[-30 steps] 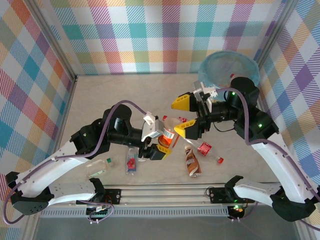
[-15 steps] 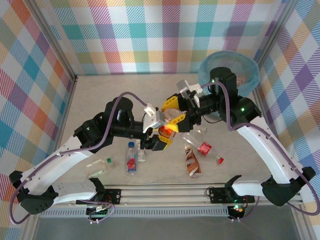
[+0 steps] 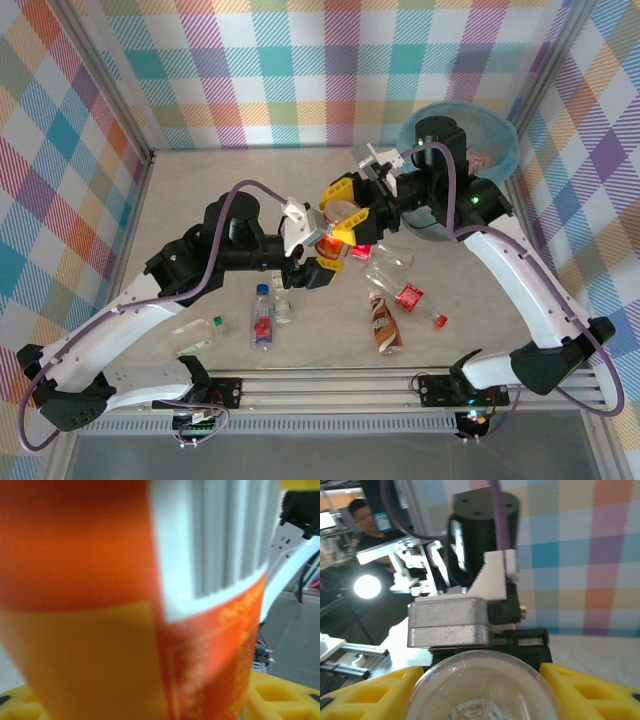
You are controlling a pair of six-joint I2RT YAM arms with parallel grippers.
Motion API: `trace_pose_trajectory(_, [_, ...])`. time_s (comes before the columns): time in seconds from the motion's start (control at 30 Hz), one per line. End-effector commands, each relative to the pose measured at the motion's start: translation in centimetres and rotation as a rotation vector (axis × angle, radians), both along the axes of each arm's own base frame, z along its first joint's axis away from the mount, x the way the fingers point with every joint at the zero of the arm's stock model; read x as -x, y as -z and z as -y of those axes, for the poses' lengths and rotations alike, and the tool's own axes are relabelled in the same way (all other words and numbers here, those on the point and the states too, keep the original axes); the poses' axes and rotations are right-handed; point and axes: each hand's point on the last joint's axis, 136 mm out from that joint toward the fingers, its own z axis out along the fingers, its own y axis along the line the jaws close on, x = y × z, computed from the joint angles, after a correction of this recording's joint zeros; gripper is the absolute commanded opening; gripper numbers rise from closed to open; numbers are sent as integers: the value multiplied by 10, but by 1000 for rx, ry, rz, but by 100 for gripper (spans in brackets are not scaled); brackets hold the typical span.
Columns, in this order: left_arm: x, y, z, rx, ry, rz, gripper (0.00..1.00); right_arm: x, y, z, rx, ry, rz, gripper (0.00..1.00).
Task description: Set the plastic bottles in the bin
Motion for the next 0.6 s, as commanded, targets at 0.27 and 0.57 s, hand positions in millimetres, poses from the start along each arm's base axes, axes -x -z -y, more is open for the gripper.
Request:
trace_pose_trajectory(0.27, [-51,-40,-75,166,-499,181,90,-87,-20,59,51,629,65,34])
trace_pose_trajectory(0.57, [-43,-27,-64,132,-446,41,90,-176,-49,173,113,1426,188,33])
